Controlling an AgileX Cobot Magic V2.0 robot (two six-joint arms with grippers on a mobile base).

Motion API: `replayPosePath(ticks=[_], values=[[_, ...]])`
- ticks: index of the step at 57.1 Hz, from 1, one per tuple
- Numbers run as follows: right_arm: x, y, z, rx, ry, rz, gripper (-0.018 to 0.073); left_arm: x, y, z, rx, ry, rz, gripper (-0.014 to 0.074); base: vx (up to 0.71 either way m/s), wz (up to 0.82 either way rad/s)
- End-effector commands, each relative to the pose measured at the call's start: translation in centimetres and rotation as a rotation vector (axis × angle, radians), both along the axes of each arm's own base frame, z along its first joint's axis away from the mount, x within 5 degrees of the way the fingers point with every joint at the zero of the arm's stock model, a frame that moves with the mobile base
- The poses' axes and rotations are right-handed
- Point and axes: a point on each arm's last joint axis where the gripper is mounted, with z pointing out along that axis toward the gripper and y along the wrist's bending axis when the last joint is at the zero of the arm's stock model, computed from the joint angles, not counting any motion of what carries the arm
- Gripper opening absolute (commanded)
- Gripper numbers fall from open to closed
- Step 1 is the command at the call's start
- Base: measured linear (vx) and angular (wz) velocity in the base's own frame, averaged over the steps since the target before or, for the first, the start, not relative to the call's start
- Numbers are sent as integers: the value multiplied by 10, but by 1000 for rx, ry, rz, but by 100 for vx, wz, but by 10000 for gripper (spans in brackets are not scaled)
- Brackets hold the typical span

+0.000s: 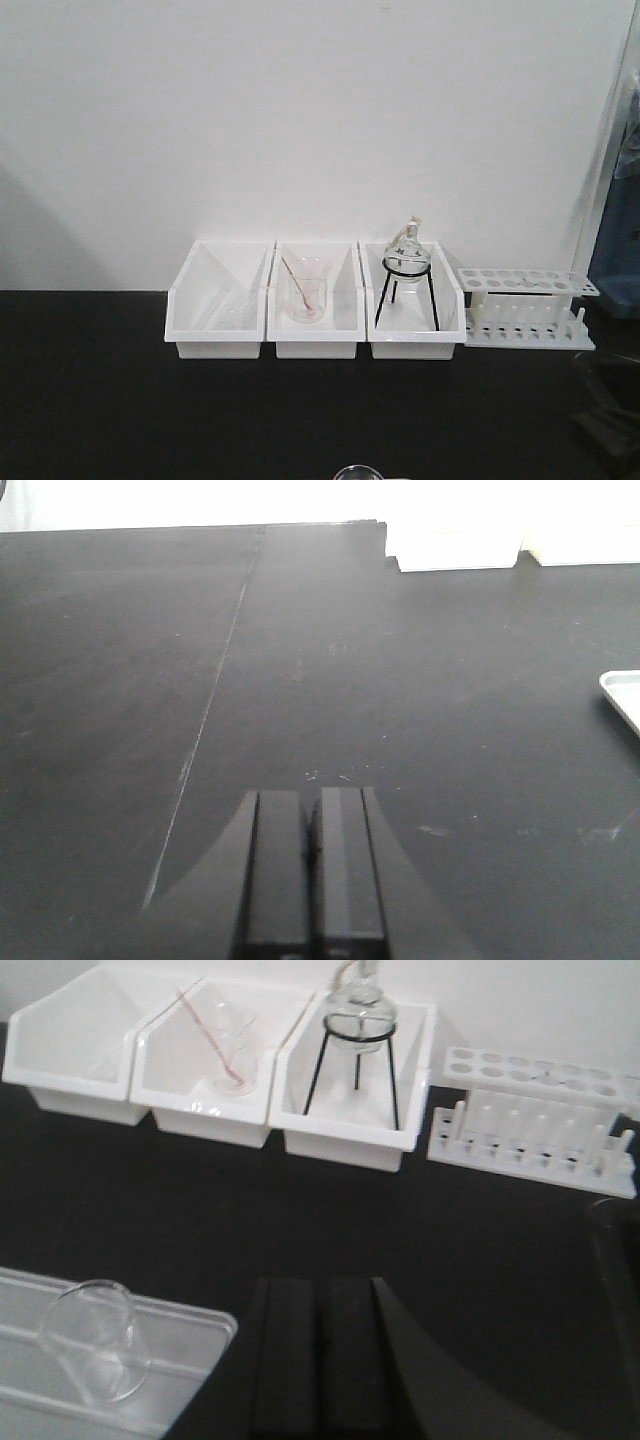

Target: Move beaker to silver tray on left bench

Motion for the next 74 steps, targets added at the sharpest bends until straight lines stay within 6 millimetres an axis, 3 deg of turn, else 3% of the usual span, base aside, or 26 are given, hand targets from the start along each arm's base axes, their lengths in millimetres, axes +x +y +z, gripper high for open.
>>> replayPosePath(ticks=[1,14,25,38,74], values=[[-13,-1,1,56,-187,29,-11,1,-1,-2,-5,-66,-8,1,0,0],[-69,-20,-63,166,-351,-1,-11,1,-1,-2,-5,-66,-8,1,0,0],[-96,-37,-97,218,-351,-146,-11,1,-1,-2,-5,-66,-8,1,0,0],[-111,-45,-97,105,-443,-221,-11,1,-1,-2,-5,-66,-8,1,0,0],[-111,-45,-98,87,-431,-223,-11,1,-1,-2,-5,-65,-8,1,0,0]])
